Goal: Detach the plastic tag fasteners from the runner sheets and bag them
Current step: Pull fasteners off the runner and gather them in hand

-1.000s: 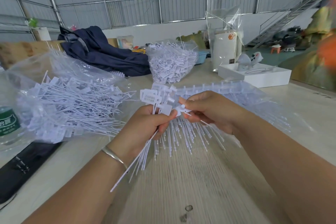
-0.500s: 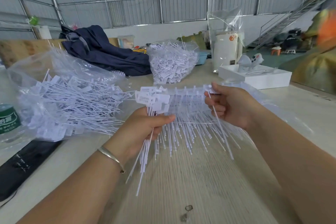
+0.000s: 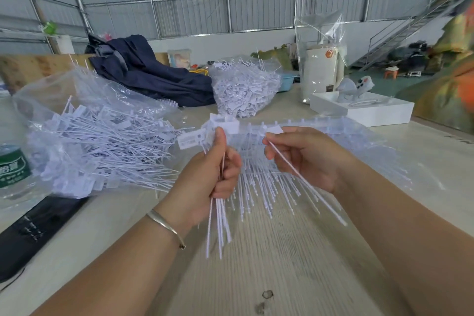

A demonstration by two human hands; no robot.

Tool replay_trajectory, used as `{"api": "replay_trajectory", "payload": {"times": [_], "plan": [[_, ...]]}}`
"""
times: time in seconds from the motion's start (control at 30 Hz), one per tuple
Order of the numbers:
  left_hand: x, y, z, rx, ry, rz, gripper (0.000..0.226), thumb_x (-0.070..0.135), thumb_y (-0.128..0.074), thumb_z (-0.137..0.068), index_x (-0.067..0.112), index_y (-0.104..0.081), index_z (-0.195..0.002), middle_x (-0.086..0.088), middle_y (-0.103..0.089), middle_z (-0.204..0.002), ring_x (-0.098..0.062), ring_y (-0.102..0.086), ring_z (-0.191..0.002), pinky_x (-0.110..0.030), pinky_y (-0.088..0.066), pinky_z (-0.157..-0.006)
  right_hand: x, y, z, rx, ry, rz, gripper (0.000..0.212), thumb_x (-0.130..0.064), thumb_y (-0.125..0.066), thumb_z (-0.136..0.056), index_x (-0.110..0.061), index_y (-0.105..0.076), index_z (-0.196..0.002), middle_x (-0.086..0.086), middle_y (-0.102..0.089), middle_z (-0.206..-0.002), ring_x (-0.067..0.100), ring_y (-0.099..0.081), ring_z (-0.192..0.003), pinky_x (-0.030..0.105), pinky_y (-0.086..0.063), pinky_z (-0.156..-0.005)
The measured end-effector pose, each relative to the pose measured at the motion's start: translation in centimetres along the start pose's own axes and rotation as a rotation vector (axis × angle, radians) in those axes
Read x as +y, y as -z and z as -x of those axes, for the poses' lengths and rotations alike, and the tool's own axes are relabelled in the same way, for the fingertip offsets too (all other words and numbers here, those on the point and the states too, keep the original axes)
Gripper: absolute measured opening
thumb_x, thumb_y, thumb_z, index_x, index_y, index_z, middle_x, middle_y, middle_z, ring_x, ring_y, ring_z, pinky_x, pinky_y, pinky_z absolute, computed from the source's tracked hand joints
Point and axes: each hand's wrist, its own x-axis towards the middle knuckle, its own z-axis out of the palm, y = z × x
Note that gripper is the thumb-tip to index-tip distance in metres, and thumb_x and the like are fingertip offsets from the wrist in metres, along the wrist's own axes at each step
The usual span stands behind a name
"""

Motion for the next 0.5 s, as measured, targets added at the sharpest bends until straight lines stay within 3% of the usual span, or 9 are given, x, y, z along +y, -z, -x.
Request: {"api": "replay_trajectory", "payload": {"times": [0.13, 0.23, 0.37, 0.5], "plan": [[-0.2, -0.6, 0.0, -0.028, 0.016, 0.094, 0.078, 0.078, -0.027, -0.077, 0.012, -0.066, -0.066, 0.000, -0.034, -0.051, -0.008, -0.022, -0.035, -0.014, -0.018, -0.036, 0.2, -1.1, 0.2, -0.038, 0.053, -0.014, 0.009, -0.002, -0.068, -0.081, -0.004, -0.060, -0.078, 0.014, -0.067, -0.067, 0.017, -0.064, -0.051, 0.022, -0.052, -0.050], [-0.4, -1.0, -0.1, 0.020, -0.021, 0.095, 0.074, 0.078, -0.032, -0.074, 0.013, -0.066, -0.065, -0.001, -0.036, -0.053, -0.008, -0.024, -0.036, -0.015, -0.020, -0.036, 0.1, -1.6, 0.4, -0.009, 0.108, 0.023, 0.010, 0.004, -0.065, -0.084, -0.002, -0.060, -0.077, 0.016, -0.066, -0.065, 0.021, -0.067, -0.054, 0.023, -0.052, -0.051], [-0.3, -0.9, -0.1, 0.126, -0.117, 0.050, 0.053, 0.070, -0.060, -0.066, 0.018, -0.049, -0.066, 0.000, -0.032, -0.063, -0.008, -0.024, -0.043, -0.016, -0.022, -0.036, 0.0, -1.9, 0.6, 0.029, 0.207, 0.127, 0.016, -0.004, -0.070, -0.082, -0.007, -0.061, -0.069, 0.005, -0.061, -0.061, 0.014, -0.055, -0.047, 0.022, -0.045, -0.050], [-0.4, -0.8, 0.2, 0.065, -0.139, -0.078, 0.047, 0.043, -0.080, -0.060, 0.021, -0.039, -0.072, -0.006, -0.015, -0.073, -0.008, -0.019, -0.048, -0.014, -0.021, -0.038, 0.1, -2.2, 0.6, 0.058, 0.275, 0.025, 0.009, -0.017, -0.074, -0.075, -0.012, -0.067, -0.073, 0.002, -0.058, -0.058, 0.012, -0.048, -0.046, 0.020, -0.041, -0.048]]}}
